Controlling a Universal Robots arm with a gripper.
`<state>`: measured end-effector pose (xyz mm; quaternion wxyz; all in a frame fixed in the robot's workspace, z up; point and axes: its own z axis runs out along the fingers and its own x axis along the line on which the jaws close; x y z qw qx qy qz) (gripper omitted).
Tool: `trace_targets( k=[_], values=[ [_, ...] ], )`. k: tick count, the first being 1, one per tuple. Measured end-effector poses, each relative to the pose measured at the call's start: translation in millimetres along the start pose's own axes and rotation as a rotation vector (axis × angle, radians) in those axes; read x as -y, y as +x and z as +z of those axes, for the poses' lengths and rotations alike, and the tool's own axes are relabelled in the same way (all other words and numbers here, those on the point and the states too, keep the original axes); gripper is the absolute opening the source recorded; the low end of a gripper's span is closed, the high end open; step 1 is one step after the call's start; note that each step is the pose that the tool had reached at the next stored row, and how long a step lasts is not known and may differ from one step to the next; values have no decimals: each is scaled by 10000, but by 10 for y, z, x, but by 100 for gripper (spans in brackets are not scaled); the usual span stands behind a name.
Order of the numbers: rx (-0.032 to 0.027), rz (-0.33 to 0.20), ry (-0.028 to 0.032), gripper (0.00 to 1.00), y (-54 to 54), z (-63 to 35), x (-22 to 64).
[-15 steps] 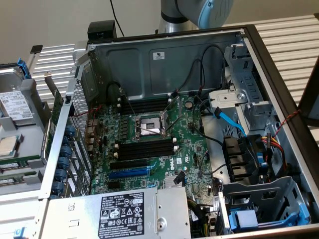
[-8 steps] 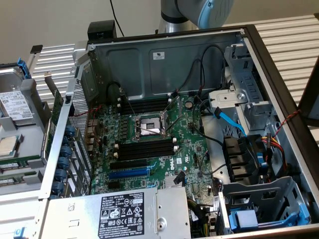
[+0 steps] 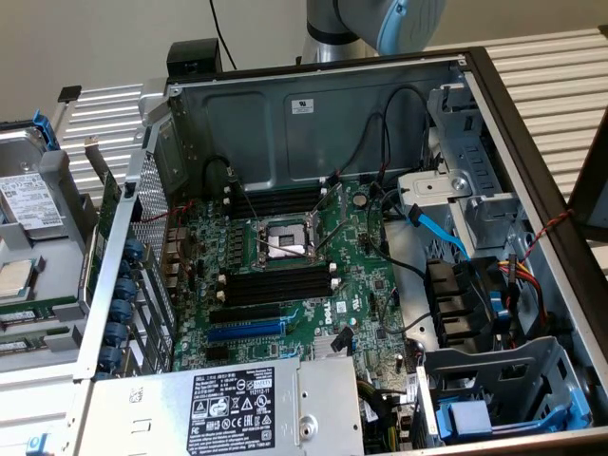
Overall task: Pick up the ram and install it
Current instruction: 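Pick up the ram and move it above insertion slot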
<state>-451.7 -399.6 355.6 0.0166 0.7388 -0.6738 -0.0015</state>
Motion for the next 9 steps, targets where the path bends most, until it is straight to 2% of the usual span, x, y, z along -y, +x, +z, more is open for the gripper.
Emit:
trace_targets(
  k=[1,2,8,9],
  values=[
    [0,0,0,17,0,2,0],
    [0,0,15,24,0,11,1],
    [-8,1,93,26,0,50,2],
    [-9,2,97,32,-1,57,2]
  ],
)
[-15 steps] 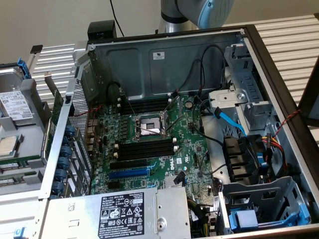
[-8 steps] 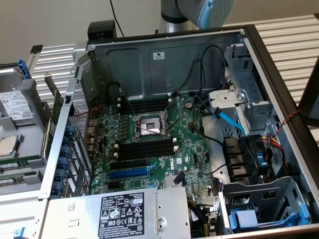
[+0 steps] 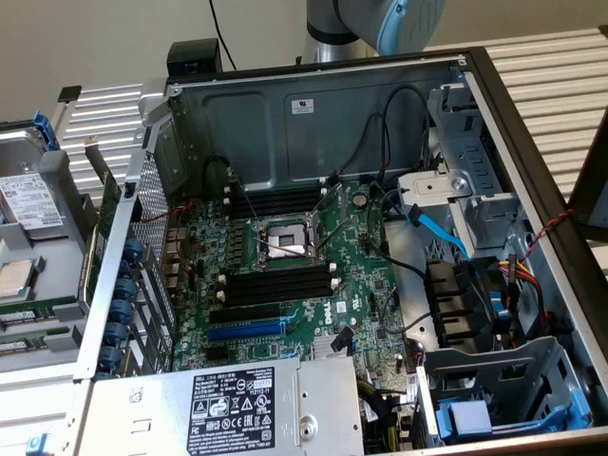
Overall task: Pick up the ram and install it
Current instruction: 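Pick up the ram and move it above insertion slot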
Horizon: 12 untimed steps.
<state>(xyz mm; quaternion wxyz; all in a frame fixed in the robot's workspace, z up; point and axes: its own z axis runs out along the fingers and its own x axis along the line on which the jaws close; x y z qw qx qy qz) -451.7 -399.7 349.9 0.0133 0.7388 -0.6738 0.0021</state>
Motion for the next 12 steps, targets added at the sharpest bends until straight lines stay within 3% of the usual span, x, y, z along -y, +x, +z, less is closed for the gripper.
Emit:
trace_targets(
  k=[1,2,12],
  values=[
    [0,0,5,32,0,10,0],
    [-1,0,9,38,0,25,0],
    [-2,1,22,38,-4,206,3]
  ],
)
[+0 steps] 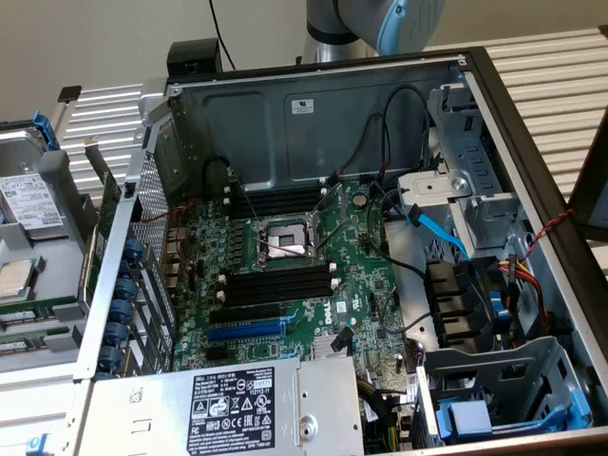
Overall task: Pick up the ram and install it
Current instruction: 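Pick up the ram and move it above insertion slot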
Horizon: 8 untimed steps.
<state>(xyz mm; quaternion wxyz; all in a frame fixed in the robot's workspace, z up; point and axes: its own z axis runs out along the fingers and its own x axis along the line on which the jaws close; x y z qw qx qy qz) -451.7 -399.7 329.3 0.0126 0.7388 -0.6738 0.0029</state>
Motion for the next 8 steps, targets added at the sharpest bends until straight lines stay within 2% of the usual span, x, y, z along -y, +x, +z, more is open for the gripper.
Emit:
trace_targets(
  k=[8],
  values=[
    [-10,1,-5,38,28,138,-1]
  ],
)
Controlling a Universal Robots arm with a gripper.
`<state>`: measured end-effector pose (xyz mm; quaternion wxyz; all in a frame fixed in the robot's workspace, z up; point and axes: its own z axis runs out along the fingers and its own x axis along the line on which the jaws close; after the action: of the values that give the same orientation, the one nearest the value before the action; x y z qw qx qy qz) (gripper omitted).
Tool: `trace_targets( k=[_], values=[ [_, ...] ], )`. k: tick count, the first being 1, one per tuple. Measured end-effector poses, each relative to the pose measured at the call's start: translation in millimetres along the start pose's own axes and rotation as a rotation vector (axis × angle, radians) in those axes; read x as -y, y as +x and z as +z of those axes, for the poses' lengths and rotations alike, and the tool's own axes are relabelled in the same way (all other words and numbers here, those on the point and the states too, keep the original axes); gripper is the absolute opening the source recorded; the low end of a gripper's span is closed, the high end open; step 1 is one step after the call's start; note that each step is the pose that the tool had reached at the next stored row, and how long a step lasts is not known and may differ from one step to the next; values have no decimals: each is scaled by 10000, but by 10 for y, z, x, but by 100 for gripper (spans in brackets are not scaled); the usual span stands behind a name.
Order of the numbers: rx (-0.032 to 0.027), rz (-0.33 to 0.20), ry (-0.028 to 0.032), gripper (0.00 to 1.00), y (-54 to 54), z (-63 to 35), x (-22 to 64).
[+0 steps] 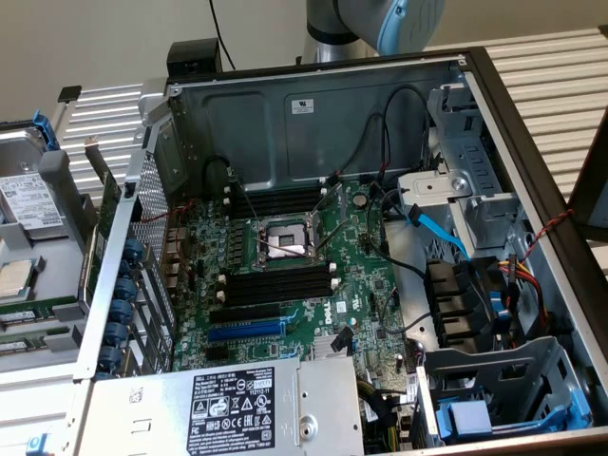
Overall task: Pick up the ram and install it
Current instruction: 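Pick up the ram and move it above insertion slot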
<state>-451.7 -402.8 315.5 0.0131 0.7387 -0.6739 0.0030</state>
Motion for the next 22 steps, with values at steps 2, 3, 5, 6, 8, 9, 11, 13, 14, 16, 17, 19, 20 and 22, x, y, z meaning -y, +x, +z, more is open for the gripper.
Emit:
trace_targets(
  k=[2,3,5,6,8,9,11,13,14,16,17,19,20,22],
  values=[
    [-25,0,0,38,32,24,-2],
    [-31,0,0,38,43,37,-3],
    [-36,1,0,38,57,74,-4],
    [-38,0,-1,38,62,90,-4],
    [-45,2,-1,38,64,126,-4],
    [-50,3,-2,38,64,143,-4],
    [-56,7,-3,38,64,178,-3],
    [-59,16,-3,38,64,214,-2],
    [-60,22,-3,38,63,232,-2],
    [-63,37,-4,38,62,268,-1],
    [-66,48,-5,38,62,287,-1],
    [-79,71,-6,38,61,320,-1],
    [-92,90,-8,38,61,333,0],
    [-120,152,-12,38,61,359,0]
  ],
)
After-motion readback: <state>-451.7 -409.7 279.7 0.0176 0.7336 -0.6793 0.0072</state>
